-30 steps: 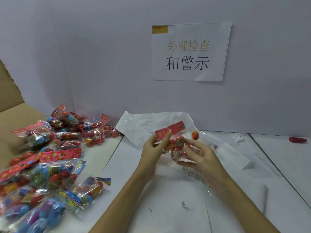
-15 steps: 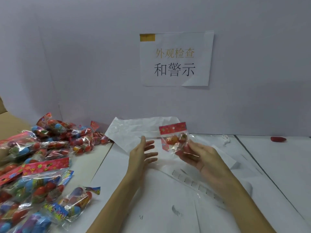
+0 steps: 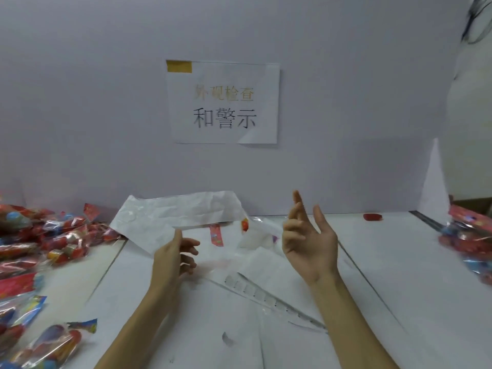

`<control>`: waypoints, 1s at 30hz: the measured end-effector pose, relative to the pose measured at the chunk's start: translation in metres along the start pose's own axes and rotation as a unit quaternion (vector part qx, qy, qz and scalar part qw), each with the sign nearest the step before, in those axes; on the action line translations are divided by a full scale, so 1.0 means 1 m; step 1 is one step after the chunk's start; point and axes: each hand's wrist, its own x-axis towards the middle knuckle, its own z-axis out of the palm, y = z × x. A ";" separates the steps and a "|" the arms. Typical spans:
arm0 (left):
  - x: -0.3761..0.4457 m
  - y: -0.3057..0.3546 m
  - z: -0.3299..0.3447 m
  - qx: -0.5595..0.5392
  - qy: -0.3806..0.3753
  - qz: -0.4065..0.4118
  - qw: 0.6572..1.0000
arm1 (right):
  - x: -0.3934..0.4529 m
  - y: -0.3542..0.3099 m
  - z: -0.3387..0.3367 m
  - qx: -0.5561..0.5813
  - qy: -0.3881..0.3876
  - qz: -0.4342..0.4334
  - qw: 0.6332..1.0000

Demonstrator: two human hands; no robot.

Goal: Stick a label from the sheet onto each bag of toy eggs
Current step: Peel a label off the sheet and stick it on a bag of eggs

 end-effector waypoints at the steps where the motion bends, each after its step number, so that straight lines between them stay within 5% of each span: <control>1: -0.002 0.001 0.002 0.027 0.013 0.023 0.999 | 0.003 0.009 -0.001 -0.043 0.020 0.022 0.999; 4: -0.014 0.002 0.004 0.162 0.043 0.129 0.977 | 0.010 0.040 -0.004 -0.185 0.054 0.085 0.978; 7: -0.021 0.005 -0.002 0.362 0.023 0.174 0.915 | 0.016 0.064 -0.011 -0.273 0.059 0.159 0.947; 11: -0.029 0.020 -0.024 0.570 0.009 0.146 0.809 | 0.020 0.083 -0.015 -0.308 0.046 0.213 0.926; 15: -0.051 0.028 -0.073 0.752 0.087 0.053 0.652 | 0.022 0.087 -0.022 -0.327 0.031 0.228 0.916; 17: -0.061 0.025 -0.097 0.780 0.128 0.010 0.613 | 0.024 0.087 -0.023 -0.326 0.028 0.234 0.916; 20: -0.070 0.010 -0.120 0.776 0.131 -0.009 0.617 | 0.025 0.088 -0.025 -0.315 0.029 0.238 0.918; 30: -0.035 0.009 -0.105 0.654 0.043 0.138 0.743 | 0.022 0.090 -0.016 -0.295 0.056 0.234 0.925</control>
